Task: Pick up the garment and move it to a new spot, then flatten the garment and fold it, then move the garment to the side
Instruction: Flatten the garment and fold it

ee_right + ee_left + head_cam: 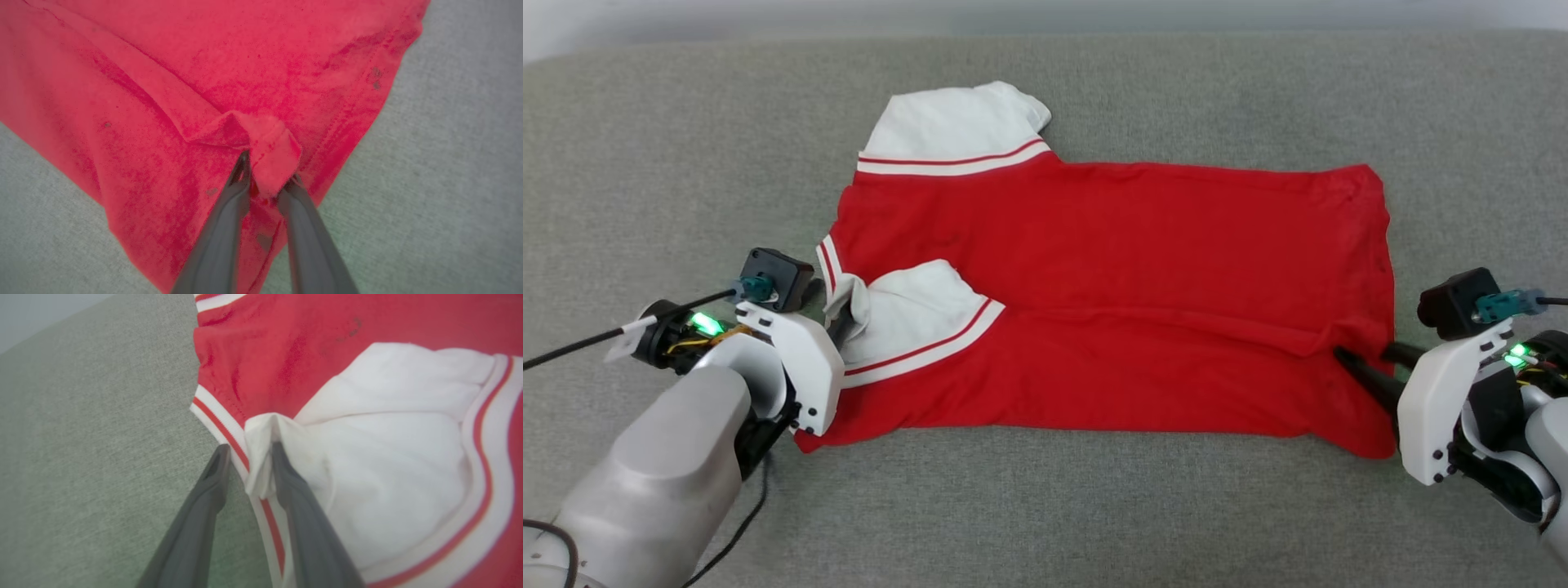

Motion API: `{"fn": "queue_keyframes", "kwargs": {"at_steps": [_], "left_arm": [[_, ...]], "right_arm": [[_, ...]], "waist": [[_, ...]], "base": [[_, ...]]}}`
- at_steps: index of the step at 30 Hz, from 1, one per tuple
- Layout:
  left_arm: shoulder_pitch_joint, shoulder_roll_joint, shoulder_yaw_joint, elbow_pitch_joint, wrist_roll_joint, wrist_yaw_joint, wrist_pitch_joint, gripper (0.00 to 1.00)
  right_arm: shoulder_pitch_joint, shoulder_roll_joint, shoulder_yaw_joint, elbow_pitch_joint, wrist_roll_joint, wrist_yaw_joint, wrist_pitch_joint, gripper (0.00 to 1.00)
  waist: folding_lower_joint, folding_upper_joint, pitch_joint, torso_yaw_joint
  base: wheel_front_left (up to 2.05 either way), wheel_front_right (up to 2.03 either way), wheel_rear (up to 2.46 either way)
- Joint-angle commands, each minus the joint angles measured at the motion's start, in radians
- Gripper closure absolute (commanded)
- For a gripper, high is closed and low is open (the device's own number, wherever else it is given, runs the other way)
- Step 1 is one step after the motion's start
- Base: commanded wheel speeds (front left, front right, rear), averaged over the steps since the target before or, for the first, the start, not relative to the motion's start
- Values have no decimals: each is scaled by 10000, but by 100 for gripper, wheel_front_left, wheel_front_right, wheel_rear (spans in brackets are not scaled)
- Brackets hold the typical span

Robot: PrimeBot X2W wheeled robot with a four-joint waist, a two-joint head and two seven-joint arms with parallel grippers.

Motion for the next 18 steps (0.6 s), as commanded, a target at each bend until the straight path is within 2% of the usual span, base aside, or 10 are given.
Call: {"fn": "queue_keyframes", "kwargs": {"at_steps": [1,3,8,16,17,18], "left_arm": [[-154,45,-72,81,-141,-56,106,0],[-495,202,-8,-50,-220,-38,22,0],[-1037,677,-322,-830,-707,-48,1366,0],[-1848,1883,-1262,-3187,-2683,-55,5572,0],[-1848,1883,-1262,-3187,-2683,-55,5572,0],[-1891,2015,-1398,-3402,-2930,-55,6144,0]], "right_arm": [[127,-127,-75,-183,-11,-8,-192,0],[290,-244,-174,-380,48,-8,-283,0],[667,-599,-455,-932,36,-8,-128,0],[1252,-600,-1059,-1823,-327,-8,318,0],[1252,-600,-1059,-1823,-327,-8,318,0],[1297,-559,-1101,-1924,-352,-8,408,0]], "waist": [[-2,0,-332,103],[-2,0,-546,162],[-2,0,-960,295],[-2,0,-1013,256],[-2,0,-1013,256],[-2,0,-987,236]], "base": [[0,0,0],[0,0,0],[0,0,0],[0,0,0],[0,0,0],[0,0,0]]}}
